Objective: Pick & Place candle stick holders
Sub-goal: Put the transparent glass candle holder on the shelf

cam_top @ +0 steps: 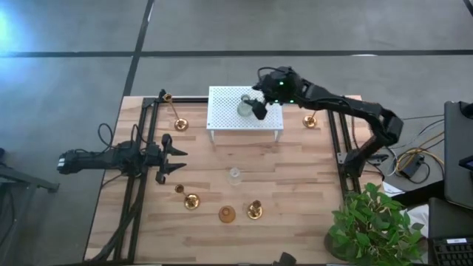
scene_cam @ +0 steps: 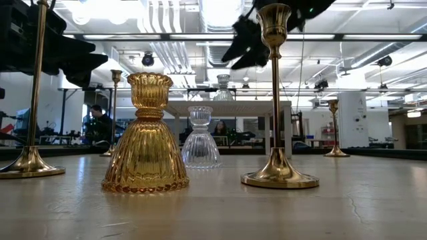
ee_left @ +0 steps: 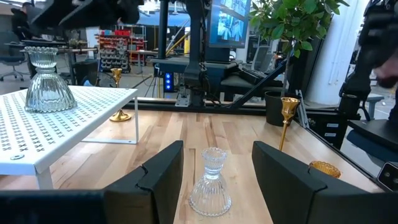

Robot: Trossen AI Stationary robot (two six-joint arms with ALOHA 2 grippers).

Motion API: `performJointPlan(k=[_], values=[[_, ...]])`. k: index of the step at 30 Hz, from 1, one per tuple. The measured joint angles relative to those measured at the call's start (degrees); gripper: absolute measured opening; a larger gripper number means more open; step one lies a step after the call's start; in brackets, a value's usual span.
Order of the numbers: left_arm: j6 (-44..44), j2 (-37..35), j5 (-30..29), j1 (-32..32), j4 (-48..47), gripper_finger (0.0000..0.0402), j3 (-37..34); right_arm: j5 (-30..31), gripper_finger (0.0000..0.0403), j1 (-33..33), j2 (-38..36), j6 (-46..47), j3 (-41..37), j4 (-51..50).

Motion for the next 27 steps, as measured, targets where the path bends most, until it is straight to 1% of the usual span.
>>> performJointPlan(k=[9,16,19,21,24,27], values=[[0.0,0.0,0.0,0.0,0.0,0.0197,0.0,0.1,0.0327,0.6,-14.8,-0.5,0.0,-10.2],[0.0,0.0,0.0,0.0,0.0,0.0197,0.0,0.1,0.0326,3.4,-24.9,-0.5,0.0,-10.5],[0.0,0.0,0.0,0.0,0.0,0.0197,0.0,-0.3,0.0326,4.8,-27.3,0.9,0.0,-10.3],[0.0,0.0,0.0,0.0,0.0,0.0197,0.0,-1.7,0.0326,5.9,-28.2,2.6,0.0,-10.3],[0.0,0.0,0.0,0.0,0.0,0.0197,0.0,-4.7,0.0326,7.8,-28.6,4.2,0.0,-10.7],[0.0,0.0,0.0,0.0,0.0,0.0197,0.0,-5.2,0.0326,10.0,-28.5,4.3,-0.1,-13.7]])
